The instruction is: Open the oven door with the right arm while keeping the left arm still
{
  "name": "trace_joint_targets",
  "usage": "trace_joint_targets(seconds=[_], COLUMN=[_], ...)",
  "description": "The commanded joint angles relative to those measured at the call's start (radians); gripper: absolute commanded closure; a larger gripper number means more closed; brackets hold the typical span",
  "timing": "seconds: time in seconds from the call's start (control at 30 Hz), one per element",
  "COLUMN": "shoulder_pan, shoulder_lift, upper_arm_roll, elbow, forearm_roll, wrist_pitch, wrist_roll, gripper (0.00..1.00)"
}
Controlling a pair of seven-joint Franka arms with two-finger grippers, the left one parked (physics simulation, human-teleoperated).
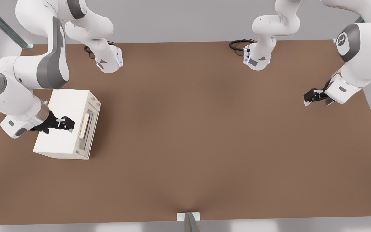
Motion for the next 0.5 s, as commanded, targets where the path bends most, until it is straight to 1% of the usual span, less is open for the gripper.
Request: trace_joint_targets(seconds=[0.0,0.03,0.07,0.1,0.13,0.17,0.2,0.23,0.27,0.3,0.33,0.37,0.4,0.43,0.47], shoulder_pan=[0.002,0.011,0.066,0.158,0.249,0.289,0.341,0.353,0.355,0.355,0.356,0.37,0.37,0.384,0.385], shoulder_lift=[0.002,0.013,0.017,0.059,0.098,0.1,0.126,0.148,0.154,0.154,0.154,0.157,0.161,0.16,0.16], upper_arm_roll=[0.001,0.007,0.02,0.02,0.02,0.02,0.02,0.02,0.02,0.02,0.02,0.02,0.02,0.02,0.022], elbow=[-0.002,-0.026,-0.058,-0.068,-0.075,-0.075,-0.078,-0.08,-0.083,-0.094,-0.11,-0.135,-0.153,-0.193,-0.207], forearm_roll=[-0.002,-0.054,-0.167,-0.318,-0.396,-0.405,-0.49,-0.497,-0.499,-0.499,-0.499,-0.513,-0.513,-0.514,-0.513], wrist_pitch=[-0.02,-0.043,-0.058,-0.105,-0.147,-0.233,-0.283,-0.309,-0.308,-0.308,-0.305,-0.296,-0.288,-0.273,-0.268], wrist_roll=[-0.044,-0.039,-0.036,0.03,0.232,0.349,0.469,0.556,0.572,0.587,0.611,0.664,0.693,0.742,0.763], gripper=[0.0,0.0,0.0,0.0,0.0,0.0,0.0,0.04,0.39,0.51,0.51,0.56,0.66,0.74,0.75])
